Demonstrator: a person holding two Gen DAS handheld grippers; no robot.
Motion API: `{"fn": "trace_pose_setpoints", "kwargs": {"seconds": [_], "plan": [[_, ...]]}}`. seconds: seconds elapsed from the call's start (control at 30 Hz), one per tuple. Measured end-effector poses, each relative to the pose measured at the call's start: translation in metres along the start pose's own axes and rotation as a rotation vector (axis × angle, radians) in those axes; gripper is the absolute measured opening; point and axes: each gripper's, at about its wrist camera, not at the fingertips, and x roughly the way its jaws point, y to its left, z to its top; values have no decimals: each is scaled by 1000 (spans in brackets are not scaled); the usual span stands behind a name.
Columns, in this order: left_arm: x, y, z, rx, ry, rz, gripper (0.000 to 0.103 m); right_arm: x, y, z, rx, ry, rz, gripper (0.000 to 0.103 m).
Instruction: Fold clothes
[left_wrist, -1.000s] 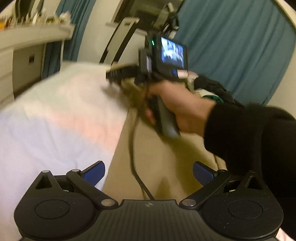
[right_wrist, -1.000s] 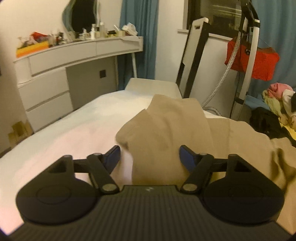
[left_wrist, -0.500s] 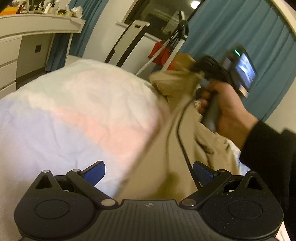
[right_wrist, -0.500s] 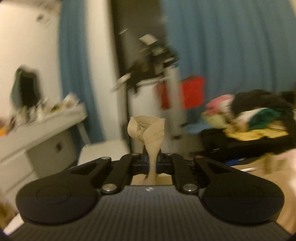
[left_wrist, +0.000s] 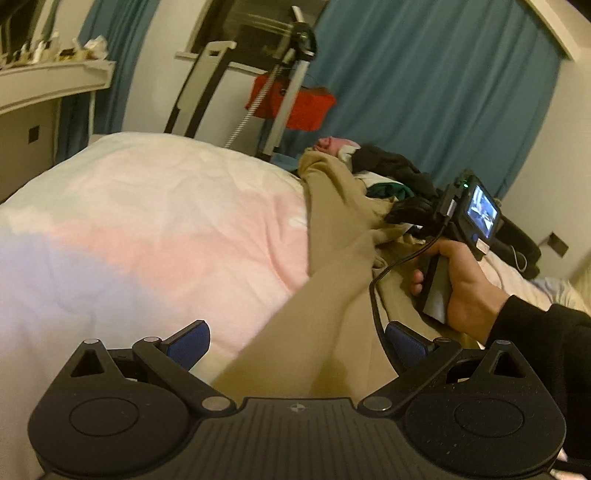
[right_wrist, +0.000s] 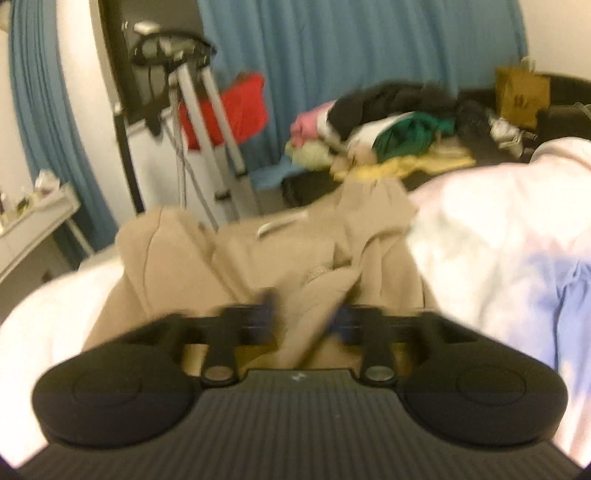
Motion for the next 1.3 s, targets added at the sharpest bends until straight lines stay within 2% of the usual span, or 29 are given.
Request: {"fn": "trace_pose_setpoints", "kwargs": {"seconds": [0.07,0.2,0.43,0.67,0.73,0.83,0.97,1.17,1.3], "plan": [[2,-4,2,15,-6,-10,102,-16,4,0,-30,-20,38,96],[-1,-14,6,14,-16,-46,102,-54,14,12,-70,-27,97,96],[-37,-47,-4,104,-71,-104,102,-143,12,17,-27,-92,110,96],[-59,-61,-10,162,-93,-50,102,-264,4,-13,-13,-109,149,96],[-68,-62,-10,165,-90,-31,102,-296,5,-28,-49,-105,136,96],[-81,-56,-10,135,-66,20,102,-340,5,-49,-103,-126,136,96],[-77,-30,-6,41,30,149,101,-381,-6,-75,-98,-148,167,96],[-78,36,-11,-246,136,285,95,-390,-33,-91,10,-75,166,96],[-69,49,-18,-290,209,325,90,-388,-43,-91,78,-58,177,96]]}}
